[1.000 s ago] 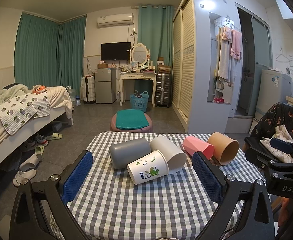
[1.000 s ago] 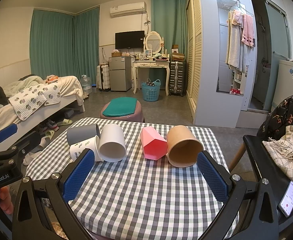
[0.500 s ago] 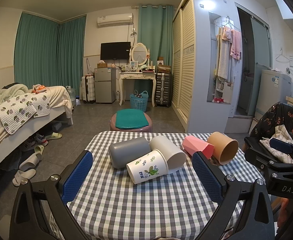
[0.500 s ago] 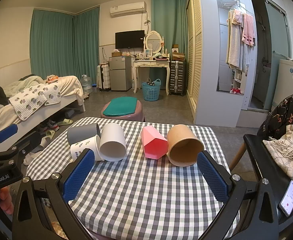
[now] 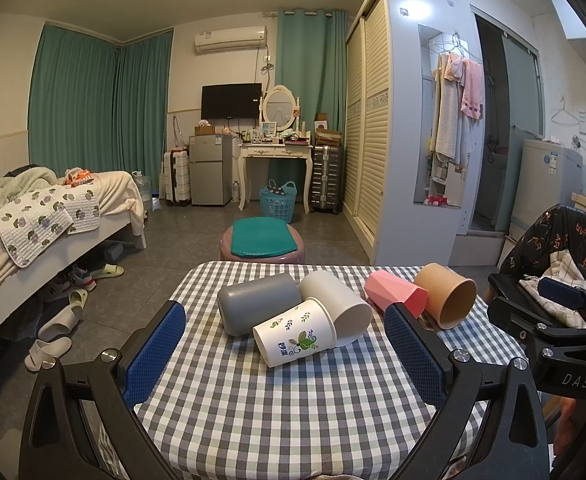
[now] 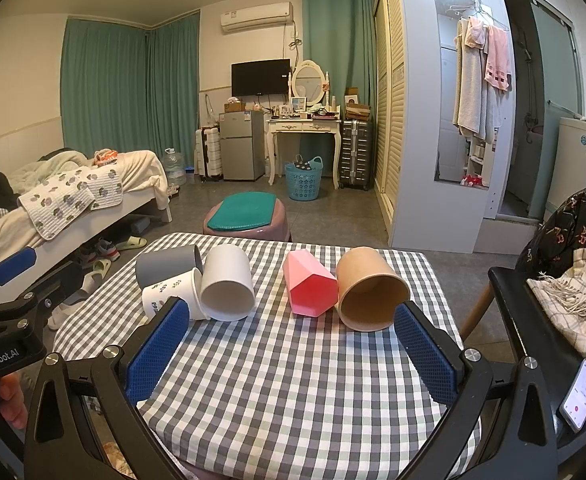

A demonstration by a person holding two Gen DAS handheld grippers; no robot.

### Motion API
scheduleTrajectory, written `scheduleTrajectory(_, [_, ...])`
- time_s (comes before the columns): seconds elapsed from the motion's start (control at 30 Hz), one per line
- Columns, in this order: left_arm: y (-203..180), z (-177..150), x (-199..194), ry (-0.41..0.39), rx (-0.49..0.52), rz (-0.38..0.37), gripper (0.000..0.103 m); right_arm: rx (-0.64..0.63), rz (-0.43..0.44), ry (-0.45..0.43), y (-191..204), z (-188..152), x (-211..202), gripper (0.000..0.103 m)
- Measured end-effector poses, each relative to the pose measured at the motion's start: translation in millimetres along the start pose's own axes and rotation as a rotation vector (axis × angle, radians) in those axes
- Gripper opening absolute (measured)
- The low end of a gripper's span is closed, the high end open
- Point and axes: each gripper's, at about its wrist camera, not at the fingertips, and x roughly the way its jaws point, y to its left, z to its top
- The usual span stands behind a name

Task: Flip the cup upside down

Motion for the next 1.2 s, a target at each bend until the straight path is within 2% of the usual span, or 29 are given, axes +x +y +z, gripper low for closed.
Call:
scheduleTrajectory(0.23, [-0.1,-0.3,0.4,0.002,-0.001,0.001,0.103,-0.01,0.014,0.01,16.8,-9.9,-1.7,0.103])
scheduleTrajectory(0.6, [-0.5,-13.2,6.5,0.027,-0.02,0.004,0.103,-0.033,0.023,0.042,20.6,1.0,17.1,0.103])
scheduleTrajectory(0.97, [17.4,-1.2,37.3,0.053,-0.018,0.001,0.103,-0.057,0.034,0.07,29.0,14.5,45.6,0.103])
scheduleTrajectory(1.2, [39.6,-3.3,64.9,0.09,-0.05,0.057,0.103,-0.094,0.139,0.119,45.2,29.4,85.0,0.103])
